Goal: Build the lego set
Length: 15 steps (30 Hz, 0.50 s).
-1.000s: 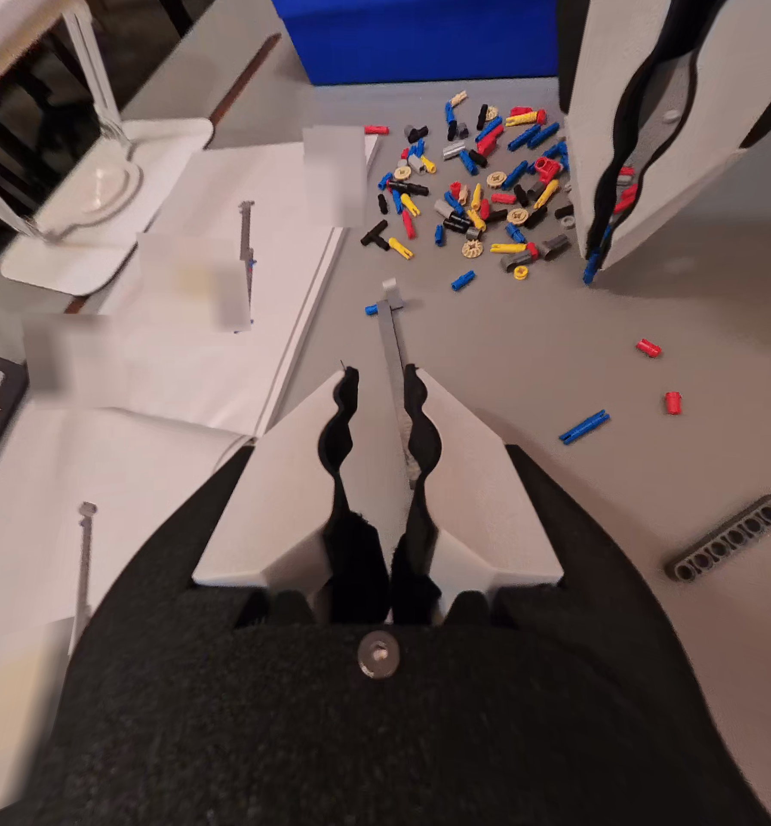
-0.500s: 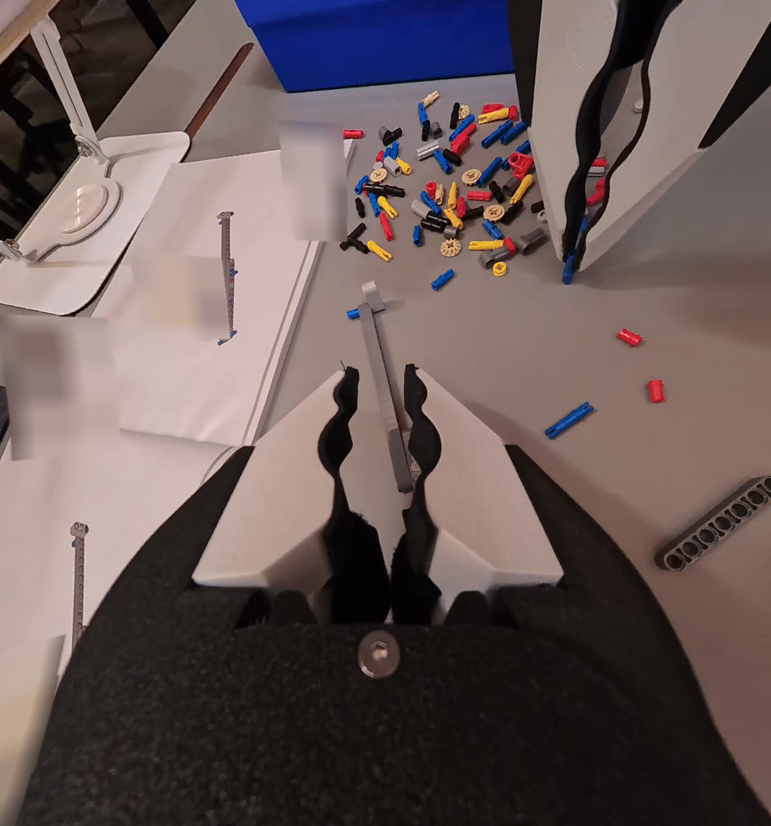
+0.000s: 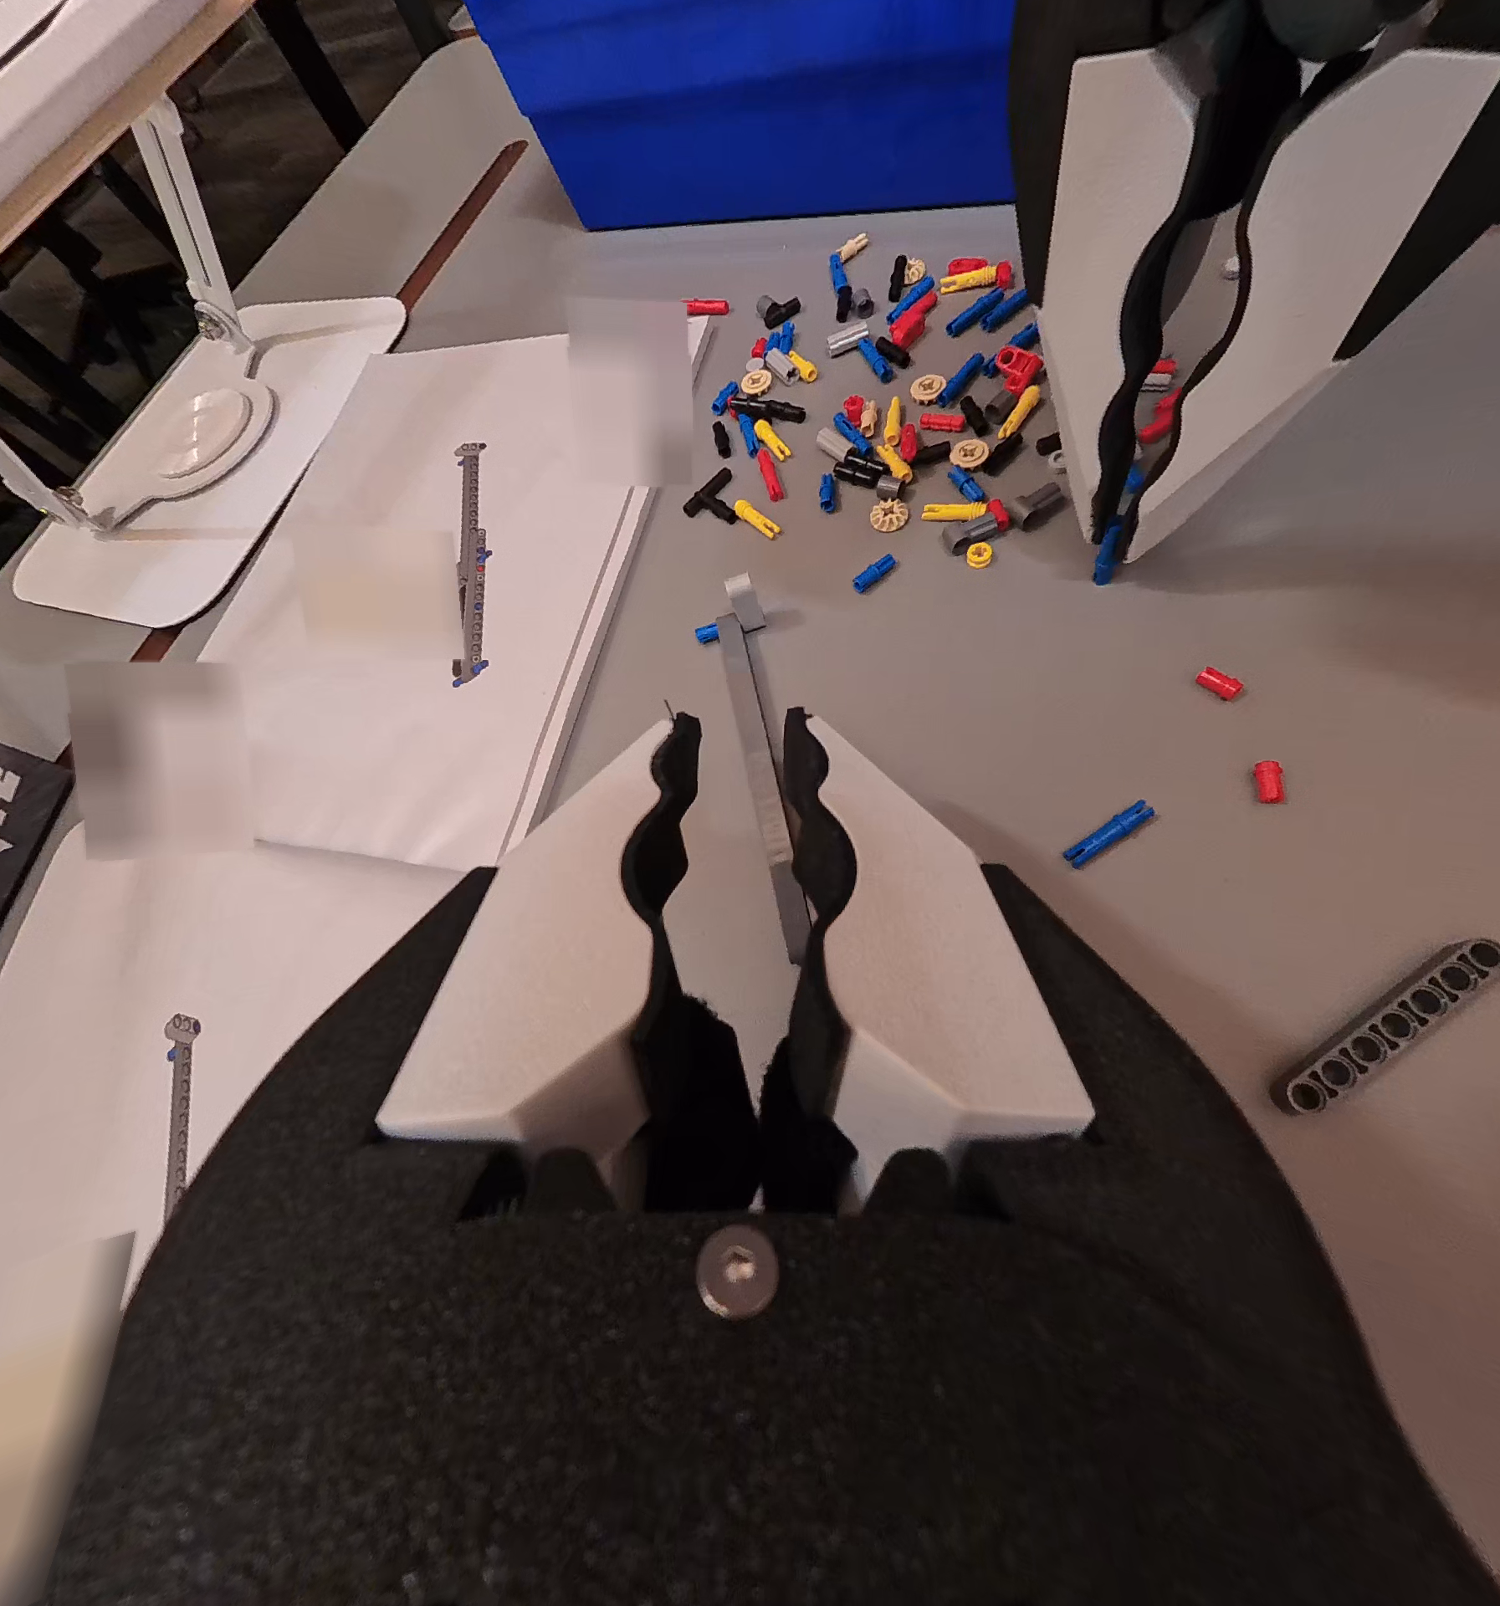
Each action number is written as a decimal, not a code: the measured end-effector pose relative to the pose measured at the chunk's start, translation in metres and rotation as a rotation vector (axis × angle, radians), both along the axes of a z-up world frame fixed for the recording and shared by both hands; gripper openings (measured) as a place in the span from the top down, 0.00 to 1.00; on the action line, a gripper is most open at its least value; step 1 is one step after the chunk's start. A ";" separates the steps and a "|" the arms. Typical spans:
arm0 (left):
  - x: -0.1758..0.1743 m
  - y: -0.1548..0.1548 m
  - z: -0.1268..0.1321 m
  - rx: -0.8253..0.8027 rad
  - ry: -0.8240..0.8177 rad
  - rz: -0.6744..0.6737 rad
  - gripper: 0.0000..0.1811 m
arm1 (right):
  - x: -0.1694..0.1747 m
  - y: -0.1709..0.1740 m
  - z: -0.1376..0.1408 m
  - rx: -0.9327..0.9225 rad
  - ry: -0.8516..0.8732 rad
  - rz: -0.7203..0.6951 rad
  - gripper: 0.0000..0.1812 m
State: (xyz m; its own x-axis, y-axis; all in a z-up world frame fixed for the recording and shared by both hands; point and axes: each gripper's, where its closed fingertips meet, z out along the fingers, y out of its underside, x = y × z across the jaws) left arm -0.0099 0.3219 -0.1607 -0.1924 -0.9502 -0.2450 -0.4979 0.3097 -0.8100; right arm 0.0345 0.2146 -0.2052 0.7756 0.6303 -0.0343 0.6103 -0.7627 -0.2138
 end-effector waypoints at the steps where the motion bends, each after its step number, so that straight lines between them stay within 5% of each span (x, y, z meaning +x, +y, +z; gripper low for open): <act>1: 0.000 0.000 0.000 0.002 0.002 -0.001 0.90 | -0.001 -0.001 0.000 -0.001 0.005 0.001 0.97; 11: -0.002 -0.004 -0.001 0.000 0.016 -0.023 0.89 | -0.001 -0.002 -0.001 0.002 0.006 0.007 0.93; 15: -0.026 -0.044 0.003 -0.072 0.100 -0.268 0.86 | 0.001 -0.007 0.001 0.011 0.026 -0.012 0.88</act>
